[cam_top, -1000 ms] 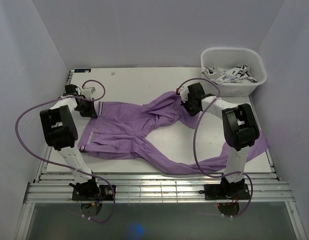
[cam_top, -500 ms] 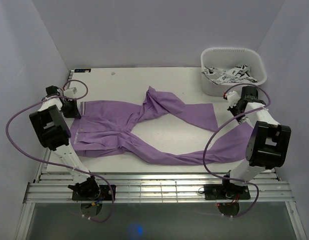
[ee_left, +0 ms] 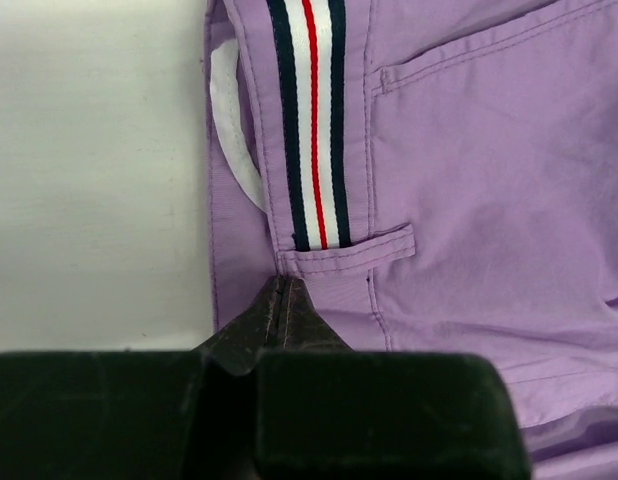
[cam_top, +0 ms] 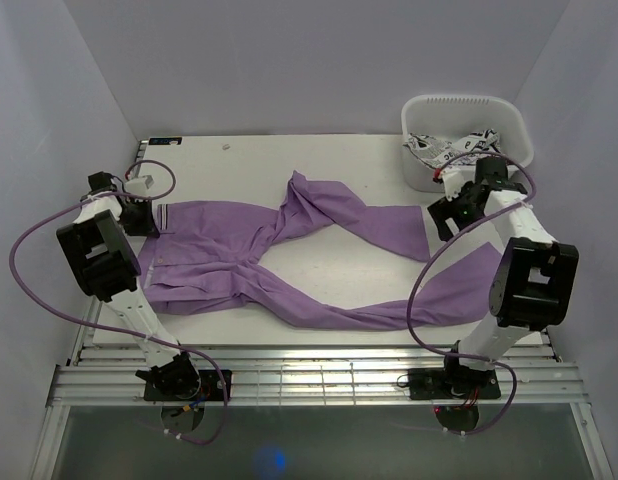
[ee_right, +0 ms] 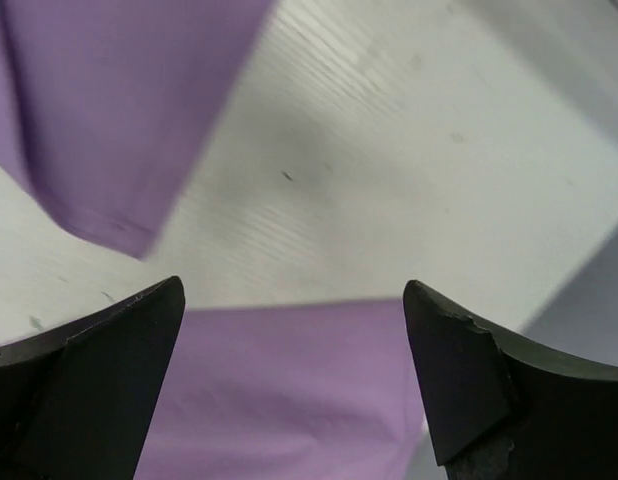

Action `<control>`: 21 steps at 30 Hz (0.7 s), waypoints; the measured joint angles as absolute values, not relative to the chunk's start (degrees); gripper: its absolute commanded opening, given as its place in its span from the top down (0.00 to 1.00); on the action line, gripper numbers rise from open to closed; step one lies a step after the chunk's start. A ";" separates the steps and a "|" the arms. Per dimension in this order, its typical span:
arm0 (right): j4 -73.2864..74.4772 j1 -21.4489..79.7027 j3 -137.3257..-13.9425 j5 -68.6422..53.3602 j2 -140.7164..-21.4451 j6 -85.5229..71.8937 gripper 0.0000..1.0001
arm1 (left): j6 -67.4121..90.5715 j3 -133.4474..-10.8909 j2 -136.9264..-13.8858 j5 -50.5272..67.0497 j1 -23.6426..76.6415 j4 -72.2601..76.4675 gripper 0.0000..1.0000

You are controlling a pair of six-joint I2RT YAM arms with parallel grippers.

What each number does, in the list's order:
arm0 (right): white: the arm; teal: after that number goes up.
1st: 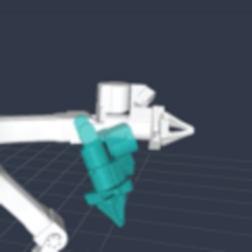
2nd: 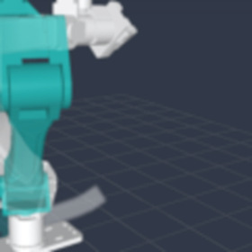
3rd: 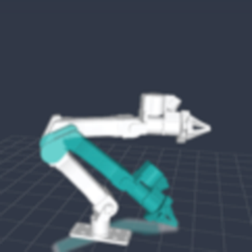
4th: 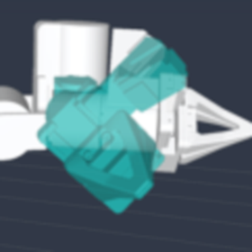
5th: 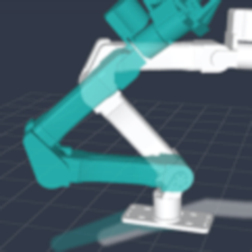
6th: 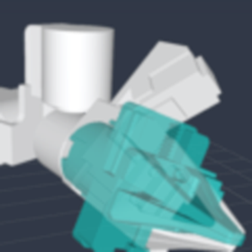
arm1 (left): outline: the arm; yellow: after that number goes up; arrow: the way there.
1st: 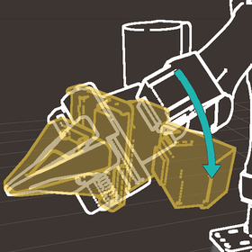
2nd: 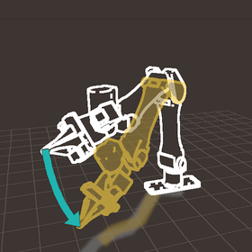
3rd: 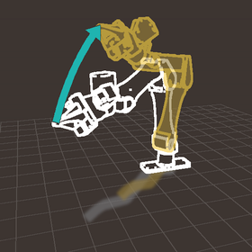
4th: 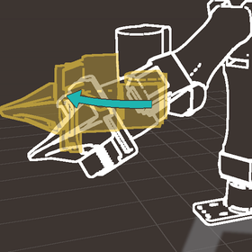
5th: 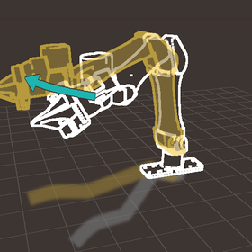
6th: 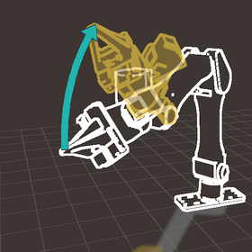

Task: Fold and stack the trousers
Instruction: Flatten the trousers out

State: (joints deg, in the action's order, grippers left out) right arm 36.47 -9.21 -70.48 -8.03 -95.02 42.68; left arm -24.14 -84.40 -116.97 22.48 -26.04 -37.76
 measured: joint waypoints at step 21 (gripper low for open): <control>20.18 9.93 -66.24 -5.69 -105.58 34.68 0.92 | -24.56 -85.34 -117.84 23.29 -25.91 -39.44 1.00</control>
State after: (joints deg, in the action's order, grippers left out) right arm 20.18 9.93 -66.24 -5.69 -105.58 34.68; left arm -24.56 -85.34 -117.84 23.29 -25.91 -39.44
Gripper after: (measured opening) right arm 0.094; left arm 0.025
